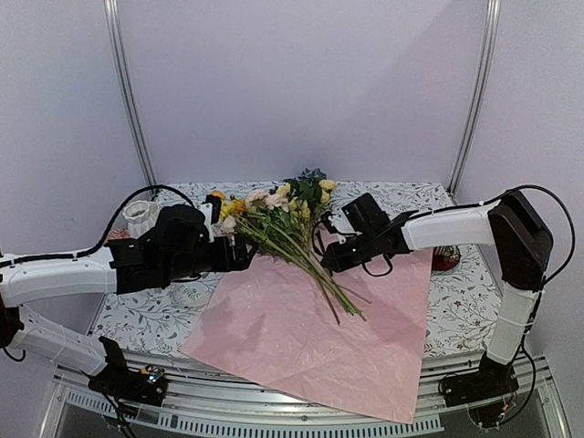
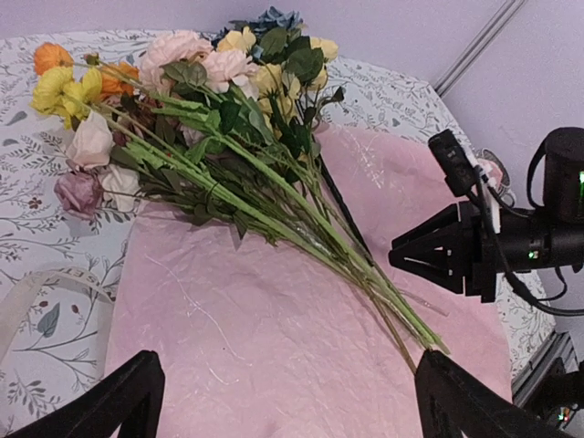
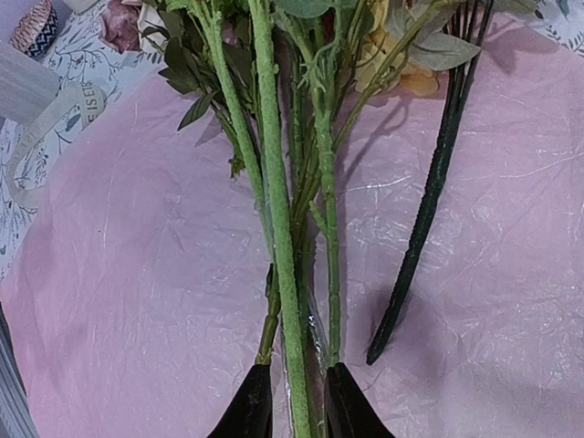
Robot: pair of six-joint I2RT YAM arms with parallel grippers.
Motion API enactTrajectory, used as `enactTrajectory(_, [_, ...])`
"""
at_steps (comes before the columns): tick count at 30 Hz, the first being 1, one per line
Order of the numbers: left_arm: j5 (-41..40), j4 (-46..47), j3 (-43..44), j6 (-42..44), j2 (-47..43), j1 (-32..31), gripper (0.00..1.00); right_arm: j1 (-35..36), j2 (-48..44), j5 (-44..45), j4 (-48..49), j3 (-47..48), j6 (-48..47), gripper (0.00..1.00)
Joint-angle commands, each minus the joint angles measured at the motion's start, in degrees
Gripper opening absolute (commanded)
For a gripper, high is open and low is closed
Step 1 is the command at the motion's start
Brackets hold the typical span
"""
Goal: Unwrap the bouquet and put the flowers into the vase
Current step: Pick up the fake flower from the flattened wrapping paper.
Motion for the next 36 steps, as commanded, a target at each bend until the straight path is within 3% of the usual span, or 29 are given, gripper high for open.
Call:
enactTrajectory(1, [1.46, 3.96, -2.15, 2.69, -2.84, 1.81, 0.98, 0.5, 2.51, -0.96, -1.9, 3.2, -1.96, 0.23])
enactTrajectory(9, [1.98, 6.11, -3.84, 2.2, -3.73, 2.37, 0.96, 1.59, 4.81, -1.53, -3.61, 5.01, -3.49, 0.2])
enactTrajectory(12, [1.75, 5.36, -3.72, 2.11, -3.86, 2.58, 0.96, 1.91, 6.0, -1.53, -4.37, 5.56, -3.8, 0.12])
enactTrajectory(36, [2.89, 4.7, -3.67, 2.1, -4.7, 3.12, 0.96, 2.28, 10.35, 0.44, -4.92, 6.34, -3.72, 0.15])
